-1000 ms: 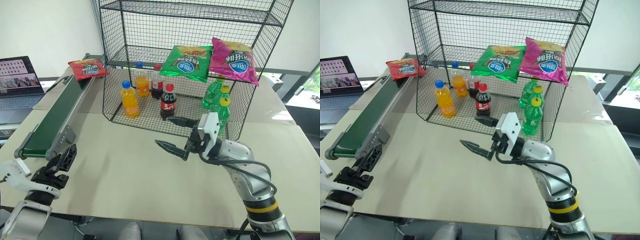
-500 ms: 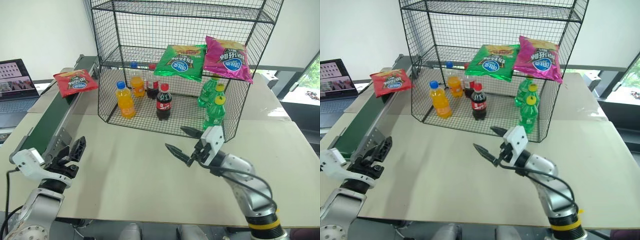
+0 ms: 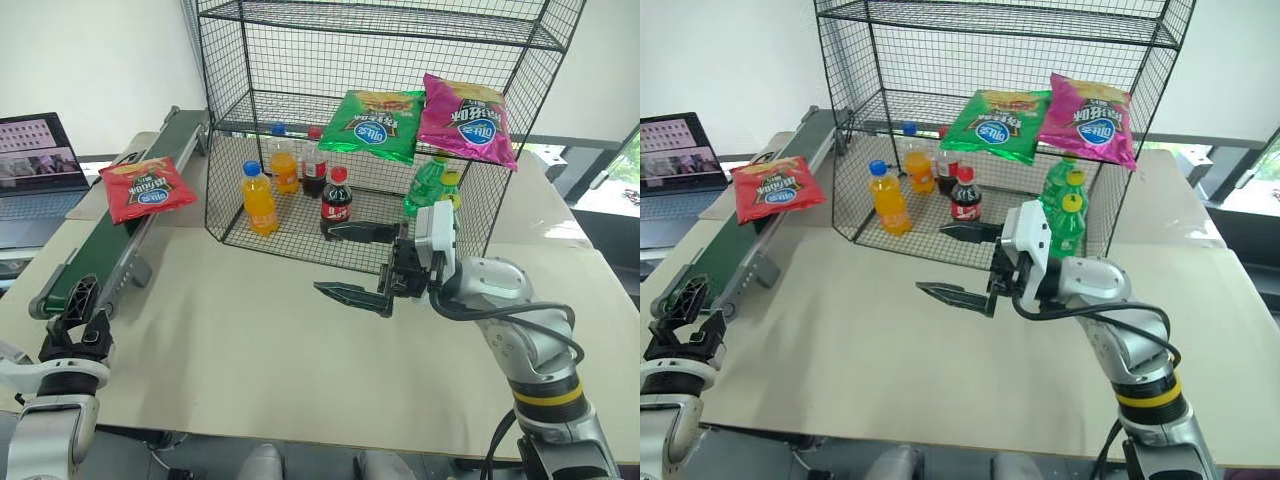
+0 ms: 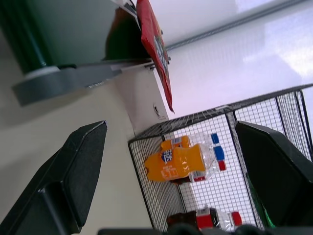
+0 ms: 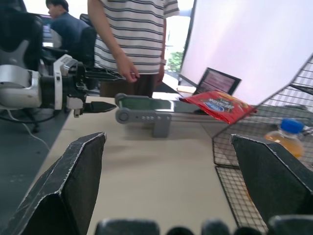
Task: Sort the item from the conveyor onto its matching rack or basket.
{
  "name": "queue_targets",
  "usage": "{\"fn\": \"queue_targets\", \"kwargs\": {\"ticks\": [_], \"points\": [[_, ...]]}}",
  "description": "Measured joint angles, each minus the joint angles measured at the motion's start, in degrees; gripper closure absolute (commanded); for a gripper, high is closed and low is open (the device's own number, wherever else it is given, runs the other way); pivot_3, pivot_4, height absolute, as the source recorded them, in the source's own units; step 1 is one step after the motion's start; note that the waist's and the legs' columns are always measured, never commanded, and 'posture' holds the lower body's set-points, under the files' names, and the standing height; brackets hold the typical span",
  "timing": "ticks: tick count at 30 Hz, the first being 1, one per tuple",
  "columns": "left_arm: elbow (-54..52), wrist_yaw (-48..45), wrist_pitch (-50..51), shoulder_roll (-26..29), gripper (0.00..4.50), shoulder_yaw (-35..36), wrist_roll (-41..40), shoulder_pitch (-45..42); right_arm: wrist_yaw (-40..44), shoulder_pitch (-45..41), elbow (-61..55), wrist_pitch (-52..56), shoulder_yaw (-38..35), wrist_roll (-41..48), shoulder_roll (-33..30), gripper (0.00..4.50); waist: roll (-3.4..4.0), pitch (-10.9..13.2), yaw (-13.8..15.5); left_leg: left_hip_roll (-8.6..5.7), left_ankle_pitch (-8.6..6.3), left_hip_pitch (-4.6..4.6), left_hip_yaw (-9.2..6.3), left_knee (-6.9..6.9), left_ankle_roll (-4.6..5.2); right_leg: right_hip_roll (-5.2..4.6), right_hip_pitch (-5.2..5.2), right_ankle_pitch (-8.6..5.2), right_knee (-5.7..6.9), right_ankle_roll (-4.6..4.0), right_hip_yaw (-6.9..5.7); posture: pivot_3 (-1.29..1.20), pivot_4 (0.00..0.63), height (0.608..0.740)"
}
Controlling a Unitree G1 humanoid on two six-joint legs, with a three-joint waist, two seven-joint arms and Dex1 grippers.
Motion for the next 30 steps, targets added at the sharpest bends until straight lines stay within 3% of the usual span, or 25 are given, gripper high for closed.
{"fn": "queue_targets", "kwargs": {"ticks": [13, 30], "points": [[0.8, -1.8, -2.5, -3.3, 0.05, -2.3, 0.8, 0.0, 4.2, -2.9, 2.0, 0.8, 0.4, 2.0, -0.2, 0.0, -0.01, 0.0, 0.6, 0.0, 0.0, -0.02, 0.05, -0.02, -0.01, 0.0, -0.02, 0.0, -0.1, 0.0, 0.02, 0.0, 0.15, 0.738], [6.3, -3.7, -3.3, -3.3, 0.05, -3.1, 3.2, -2.9, 3.3, -2.8, 1.4, 1.9, -0.5, 2.1, -1.2, 0.0, -0.01, 0.0, 0.8, 0.01, 0.0, -0.08, 0.05, -0.06, -0.01, 0.0, -0.02, 0.04, -0.33, 0.04, 0.01, 0.0, 0.15, 0.738]]}}
